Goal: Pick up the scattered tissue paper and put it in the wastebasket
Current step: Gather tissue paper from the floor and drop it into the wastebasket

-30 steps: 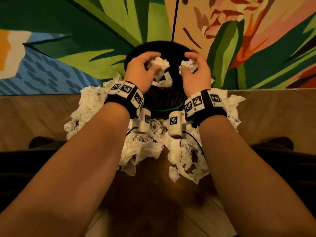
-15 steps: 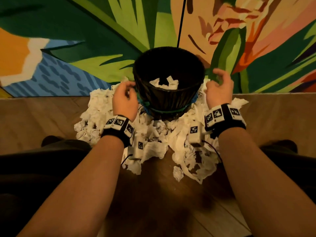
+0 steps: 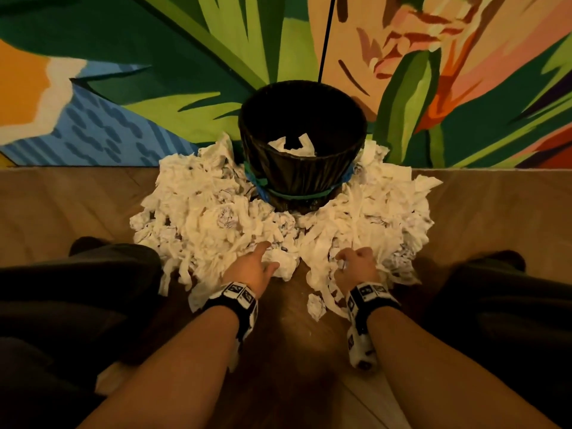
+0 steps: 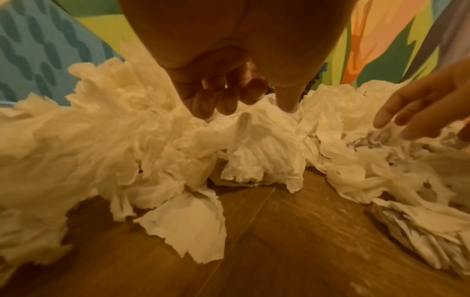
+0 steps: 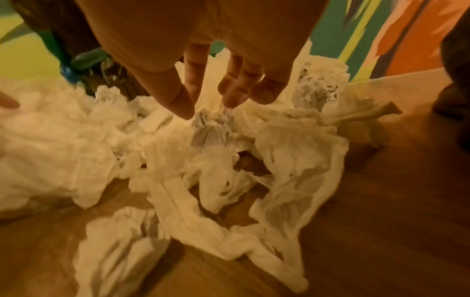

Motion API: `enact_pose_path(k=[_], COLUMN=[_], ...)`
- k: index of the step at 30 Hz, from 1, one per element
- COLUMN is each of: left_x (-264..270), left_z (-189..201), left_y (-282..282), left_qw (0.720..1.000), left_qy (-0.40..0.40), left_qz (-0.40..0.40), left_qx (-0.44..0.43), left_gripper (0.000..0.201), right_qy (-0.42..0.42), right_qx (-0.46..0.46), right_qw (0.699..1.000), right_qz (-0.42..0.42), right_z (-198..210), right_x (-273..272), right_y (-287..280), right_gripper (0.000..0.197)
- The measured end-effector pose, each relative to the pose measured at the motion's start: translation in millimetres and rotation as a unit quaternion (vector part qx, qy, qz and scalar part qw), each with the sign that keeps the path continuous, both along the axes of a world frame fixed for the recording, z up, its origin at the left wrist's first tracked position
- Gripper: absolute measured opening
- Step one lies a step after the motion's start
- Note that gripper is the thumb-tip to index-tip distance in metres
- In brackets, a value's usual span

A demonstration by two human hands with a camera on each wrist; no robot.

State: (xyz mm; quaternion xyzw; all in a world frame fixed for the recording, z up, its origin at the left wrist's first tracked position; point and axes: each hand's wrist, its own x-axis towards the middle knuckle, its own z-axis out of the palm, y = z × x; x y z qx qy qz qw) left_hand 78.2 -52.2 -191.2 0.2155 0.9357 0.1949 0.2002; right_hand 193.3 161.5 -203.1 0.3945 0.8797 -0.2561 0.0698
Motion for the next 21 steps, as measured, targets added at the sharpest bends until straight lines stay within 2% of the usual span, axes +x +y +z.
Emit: enact_pose_path(k=[3,7,10,14,17,21], left_x=[-5,-6,-5,-8,-9,-12], left_z=[0,-4,-11,-15,-12,-4], left_y=[2,12,18,17,17,18], left_qw=[1.000,0.999,0.999,0.999,0.994,0.976], left_qy=[-0.016,-0.015,-0.012,0.010,-0.002,-0.002], left_qz=[0.012,0.025,0.030,0.040,0.062,0.131], left_qx=[0.024,0.043,0.024,0.029,0.095,0.176], left_gripper=[0.057,0.052,0.043,0.032,0.035,0.035], right_qy=[-0.033,-0.070,-0.090,-0.055,-0.013,-0.015], right_qx=[0.045,0.077,0.093,0.065,0.031,0.013], right_qw=[0.997,0.988,0.984,0.991,0.998,1.000], right_qz=[0.052,0.112,0.122,0.103,0.056,0.012], right_z=[-6,-17,-24,-23,-14,-4], right_x=[2,-2,-4,-10,-16,-17], right_y=[-6,-20,-25,-21,-14,-8], right_gripper=[0.036,0.049,0.040,0.004,0.008,0.014])
